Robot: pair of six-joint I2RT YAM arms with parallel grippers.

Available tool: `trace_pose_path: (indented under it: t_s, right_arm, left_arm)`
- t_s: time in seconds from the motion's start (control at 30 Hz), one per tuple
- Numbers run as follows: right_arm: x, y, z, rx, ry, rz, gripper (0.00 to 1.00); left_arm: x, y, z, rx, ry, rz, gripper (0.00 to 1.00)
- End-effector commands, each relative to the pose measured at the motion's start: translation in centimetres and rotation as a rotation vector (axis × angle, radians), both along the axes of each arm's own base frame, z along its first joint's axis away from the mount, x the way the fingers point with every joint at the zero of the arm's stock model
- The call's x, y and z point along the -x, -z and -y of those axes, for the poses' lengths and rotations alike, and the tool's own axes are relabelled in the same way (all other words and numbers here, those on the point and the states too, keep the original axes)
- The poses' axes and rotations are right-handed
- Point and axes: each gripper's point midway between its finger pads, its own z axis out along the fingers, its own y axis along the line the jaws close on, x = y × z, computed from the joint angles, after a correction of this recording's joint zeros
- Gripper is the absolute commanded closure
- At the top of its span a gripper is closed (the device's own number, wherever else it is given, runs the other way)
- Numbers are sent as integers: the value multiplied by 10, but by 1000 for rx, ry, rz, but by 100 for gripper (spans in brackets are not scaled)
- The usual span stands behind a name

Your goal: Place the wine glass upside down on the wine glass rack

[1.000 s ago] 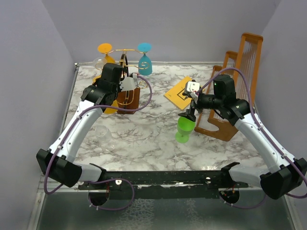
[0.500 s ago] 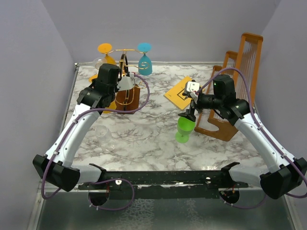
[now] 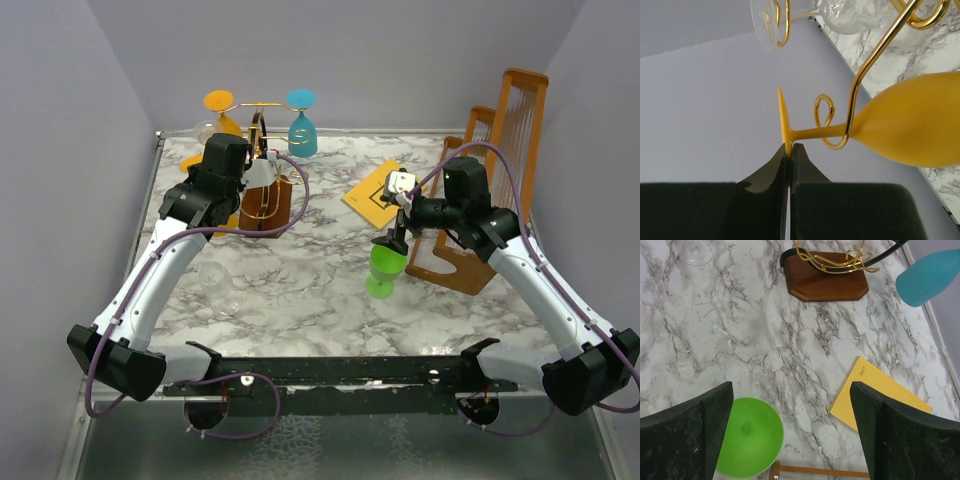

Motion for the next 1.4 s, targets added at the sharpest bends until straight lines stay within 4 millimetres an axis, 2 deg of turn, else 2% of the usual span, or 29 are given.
trace_pose_path:
  t_s: [0.0,1.1,1.37]
  right_arm:
    - [-5,0,2,4,15,24,0]
    - [-7,5,4,15,25,25,0]
    - [-8,6,4,17,25,23,0]
  left_arm:
    - [6,-9,-9,-3,-44,38,99]
    - [-5,11,-14,-36,-104,-16,92]
    - [-5,9,-17,-39,-114,-8,92]
